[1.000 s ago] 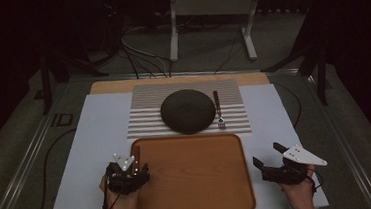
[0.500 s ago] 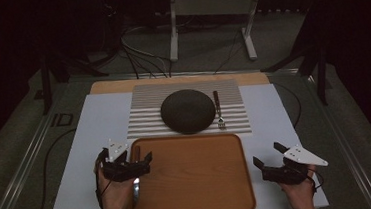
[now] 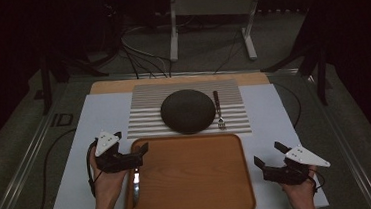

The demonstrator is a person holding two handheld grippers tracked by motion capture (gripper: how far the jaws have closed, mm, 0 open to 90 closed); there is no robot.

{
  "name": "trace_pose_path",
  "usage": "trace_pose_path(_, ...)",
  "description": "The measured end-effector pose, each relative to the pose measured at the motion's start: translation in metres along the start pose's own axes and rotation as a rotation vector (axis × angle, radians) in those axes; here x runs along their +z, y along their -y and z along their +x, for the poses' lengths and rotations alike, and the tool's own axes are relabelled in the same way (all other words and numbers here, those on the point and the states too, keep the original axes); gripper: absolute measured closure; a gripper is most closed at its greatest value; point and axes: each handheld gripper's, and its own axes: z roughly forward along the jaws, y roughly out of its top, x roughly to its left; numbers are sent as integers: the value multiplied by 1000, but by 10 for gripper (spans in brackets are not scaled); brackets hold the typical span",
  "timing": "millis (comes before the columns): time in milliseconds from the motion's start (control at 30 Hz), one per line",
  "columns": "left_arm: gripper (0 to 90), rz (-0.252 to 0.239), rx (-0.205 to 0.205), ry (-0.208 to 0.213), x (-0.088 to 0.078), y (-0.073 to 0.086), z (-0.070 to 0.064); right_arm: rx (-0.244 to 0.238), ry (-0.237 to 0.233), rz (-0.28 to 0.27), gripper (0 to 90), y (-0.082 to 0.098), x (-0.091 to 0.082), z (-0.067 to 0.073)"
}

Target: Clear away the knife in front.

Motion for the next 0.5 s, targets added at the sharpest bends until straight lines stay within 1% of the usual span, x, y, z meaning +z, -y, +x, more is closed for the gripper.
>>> trace_pose_path(100,0,-11,12,1,-2,-1,3,-1,-1,-4,73,0,0,0)
trace_pose_path(133,0,-19,27,-7,-4,-1,8,0,-2,-6,73,0,-1,0)
trace_pose_path(233,0,-20,7,-21,-6,0,17,0,-5,-12,73,0,-1,0)
trace_pose_path(333,0,-27,14,-41,-8,3,24,-3,-6,-17,73,-1,-2,1)
trace_pose_path(500,0,-53,10,-66,-15,10,33,-2,-7,-20,72,-1,-2,1)
